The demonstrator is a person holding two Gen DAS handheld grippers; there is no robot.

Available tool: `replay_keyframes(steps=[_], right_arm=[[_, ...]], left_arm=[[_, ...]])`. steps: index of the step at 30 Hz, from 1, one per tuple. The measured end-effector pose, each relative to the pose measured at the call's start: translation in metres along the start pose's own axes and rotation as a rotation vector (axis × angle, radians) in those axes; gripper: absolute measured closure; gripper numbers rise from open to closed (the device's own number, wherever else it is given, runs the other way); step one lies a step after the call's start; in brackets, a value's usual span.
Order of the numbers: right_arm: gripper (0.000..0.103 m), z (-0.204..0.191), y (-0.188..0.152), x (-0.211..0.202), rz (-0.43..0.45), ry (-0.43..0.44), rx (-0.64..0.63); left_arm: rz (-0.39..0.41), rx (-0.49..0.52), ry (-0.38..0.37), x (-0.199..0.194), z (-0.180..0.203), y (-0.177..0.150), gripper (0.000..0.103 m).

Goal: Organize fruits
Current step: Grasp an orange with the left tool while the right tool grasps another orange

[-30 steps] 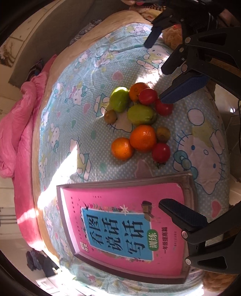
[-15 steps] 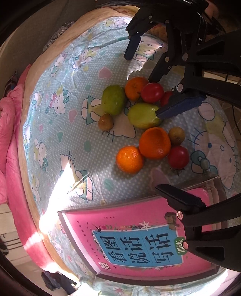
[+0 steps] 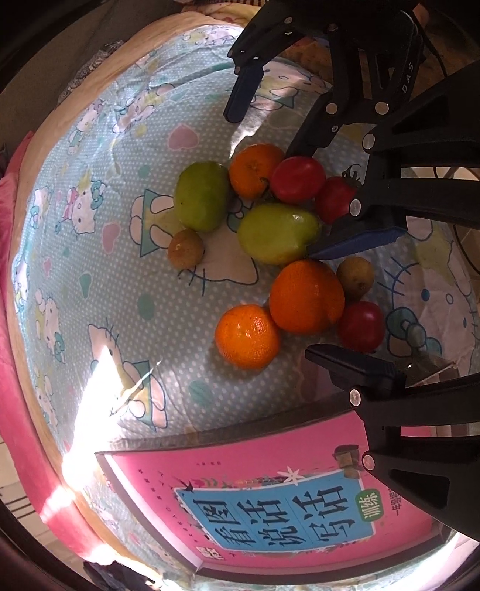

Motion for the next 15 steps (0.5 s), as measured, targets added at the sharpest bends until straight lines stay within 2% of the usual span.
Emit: replay_keyframes(steps=[8, 15], right_arm=[[0.029, 0.000, 0.003, 0.007, -0.015, 0.042, 0.002], [0.029, -0.007, 0.005, 0.014, -0.019, 0.065, -0.048]], left_arm=[[-0.029, -0.035, -0.031, 0.011, -0.007, 0.003, 0.054], [-0.012, -0.056, -0.060, 0.010, -0.010, 0.002, 0.054]])
Point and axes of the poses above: each gripper's, at about its wrist camera, not at the fingertips, and x roughly the way its jaws point, z to its right, y to its top, the point moved 1 cm from there along x, roughly the way its jaws point, and after that the axes turned 8 degrees about x, right-handed, at the moved point
